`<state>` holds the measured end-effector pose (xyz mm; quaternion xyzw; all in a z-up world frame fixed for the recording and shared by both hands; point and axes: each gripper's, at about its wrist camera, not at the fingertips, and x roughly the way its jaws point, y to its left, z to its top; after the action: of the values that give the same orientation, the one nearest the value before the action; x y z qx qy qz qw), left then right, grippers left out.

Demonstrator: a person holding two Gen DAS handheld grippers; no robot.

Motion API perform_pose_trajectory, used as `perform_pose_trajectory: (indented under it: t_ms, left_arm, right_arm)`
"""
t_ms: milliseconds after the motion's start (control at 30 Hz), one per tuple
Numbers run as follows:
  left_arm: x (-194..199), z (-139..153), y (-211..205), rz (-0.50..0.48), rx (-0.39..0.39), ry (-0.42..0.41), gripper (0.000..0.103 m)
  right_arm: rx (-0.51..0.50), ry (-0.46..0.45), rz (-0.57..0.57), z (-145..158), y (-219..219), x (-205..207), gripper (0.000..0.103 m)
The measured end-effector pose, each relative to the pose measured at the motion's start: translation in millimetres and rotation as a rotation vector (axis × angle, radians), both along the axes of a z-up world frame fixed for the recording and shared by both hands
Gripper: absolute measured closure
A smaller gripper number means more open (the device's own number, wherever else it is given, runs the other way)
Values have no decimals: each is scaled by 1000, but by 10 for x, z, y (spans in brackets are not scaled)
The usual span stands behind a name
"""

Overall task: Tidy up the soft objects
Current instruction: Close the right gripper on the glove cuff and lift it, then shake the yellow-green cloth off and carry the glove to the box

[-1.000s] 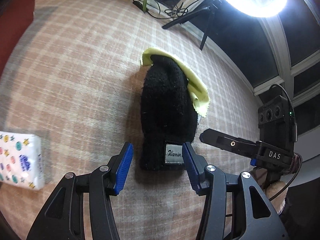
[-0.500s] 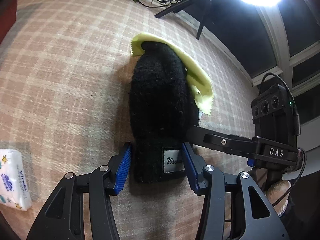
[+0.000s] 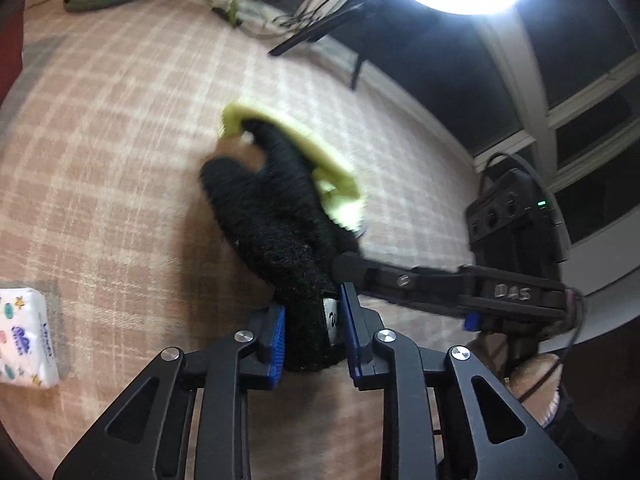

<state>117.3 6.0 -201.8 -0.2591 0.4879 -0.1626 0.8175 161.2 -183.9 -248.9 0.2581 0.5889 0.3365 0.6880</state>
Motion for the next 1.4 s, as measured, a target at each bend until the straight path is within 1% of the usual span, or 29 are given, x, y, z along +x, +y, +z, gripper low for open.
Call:
perform_pose_trajectory:
  t_ms: [167, 267, 400, 500, 533, 633, 700, 733, 800, 867, 1000, 1033, 1133, 1200, 1233, 1267, 1300, 1333, 1400]
  left_arm:
    - [-159, 266, -32, -9, 13, -59, 84]
    - [-205, 349, -30, -19, 14, -73, 85]
    - [-290, 412, -40, -12, 15, -76, 85]
    - [-396, 488, -42, -4, 37, -90, 85]
    - [-444, 522, -41, -6, 51, -101, 85]
    - [-417, 472, -71, -13, 85, -81, 85]
    - [-418, 456, -99, -23, 105, -70, 86]
    - [-423, 471, -138, -33, 125, -75, 88]
    - [-437, 506, -202, -58, 155, -85, 88]
    - [-439, 520, -260, -81, 164, -82, 88]
    - [-463, 588, -414, -125, 185, -94, 88]
    - [-460, 629, -495, -144, 203, -105, 88]
    - [-460, 750, -751, -210, 258, -141, 88]
    - [-444, 764, -924, -269, 244, -142, 88]
    - [-439, 756, -986, -289, 243, -139, 87]
    - [-435, 747, -1108, -321, 257, -145, 86]
    - [-436, 739, -1229, -352, 279, -159, 86]
    - [-430, 737, -1311, -367, 285, -167, 87]
    - [-391, 699, -1409, -392, 265, -161, 86]
  right_arm:
    - [49, -4, -13, 149, -34, -143, 77]
    - [92, 9, -25, 221, -77, -216, 77]
    - [92, 13, -24, 292, -77, -277, 77]
    - [100, 9, -15, 356, -37, -371, 77]
    - [118, 18, -13, 355, -40, -405, 77]
    - [217, 113, -42, 193, -21, -472, 77]
    - [208, 115, -49, 137, -10, -516, 77]
    - [201, 113, -55, 117, -1, -550, 77]
    - [209, 114, -68, 95, -34, -603, 77]
    - [230, 121, -90, 69, -101, -644, 78]
    - [244, 106, -133, 89, -254, -715, 78]
    - [256, 106, -146, 92, -305, -735, 78]
    - [342, 124, -213, 60, -525, -832, 78]
    - [362, 121, -255, 62, -646, -906, 81]
    - [356, 114, -273, 71, -710, -950, 84]
    - [344, 108, -285, 94, -733, -974, 87]
    - [325, 102, -294, 110, -773, -1002, 89]
    - [300, 94, -305, 128, -828, -1043, 92]
    - [286, 75, -326, 134, -975, -1091, 93]
